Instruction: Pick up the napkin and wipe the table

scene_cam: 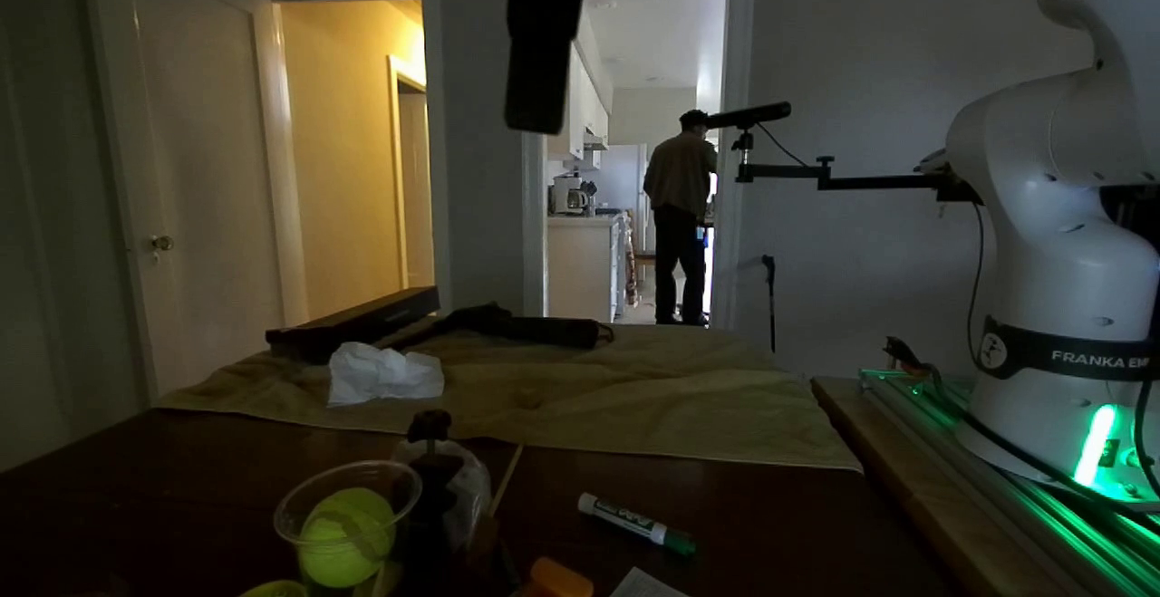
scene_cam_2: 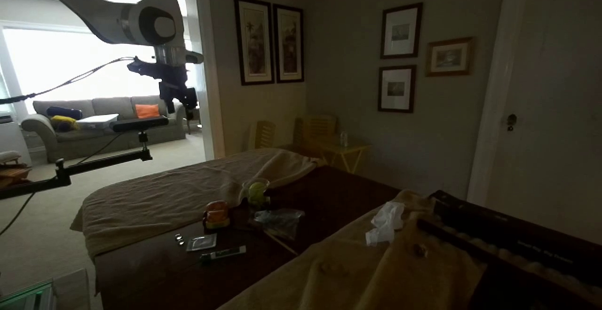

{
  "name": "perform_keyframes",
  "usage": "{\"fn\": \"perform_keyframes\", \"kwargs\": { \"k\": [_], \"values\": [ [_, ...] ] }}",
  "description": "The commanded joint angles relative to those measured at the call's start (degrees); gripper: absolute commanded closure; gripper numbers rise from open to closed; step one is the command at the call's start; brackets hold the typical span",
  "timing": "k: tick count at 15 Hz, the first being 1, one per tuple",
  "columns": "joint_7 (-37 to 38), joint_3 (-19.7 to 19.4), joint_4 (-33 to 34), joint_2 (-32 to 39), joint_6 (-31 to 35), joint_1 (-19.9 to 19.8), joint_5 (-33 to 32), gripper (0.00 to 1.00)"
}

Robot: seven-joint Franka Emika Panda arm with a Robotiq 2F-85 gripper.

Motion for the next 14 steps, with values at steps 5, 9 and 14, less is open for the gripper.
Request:
{"fn": "perform_keyframes", "kwargs": {
  "k": [5, 9, 14],
  "values": [
    [11.1, 0.1, -20.1, -17.1, 11.8, -1.9, 5.8, 0.0],
    [16.7, 0.5, -26.1, -22.4, 16.2, -3.0, 7.0, 0.0],
    [23.9, 1.1, -32.9, -29.6, 21.3, -4.5, 7.6, 0.0]
  ]
}}
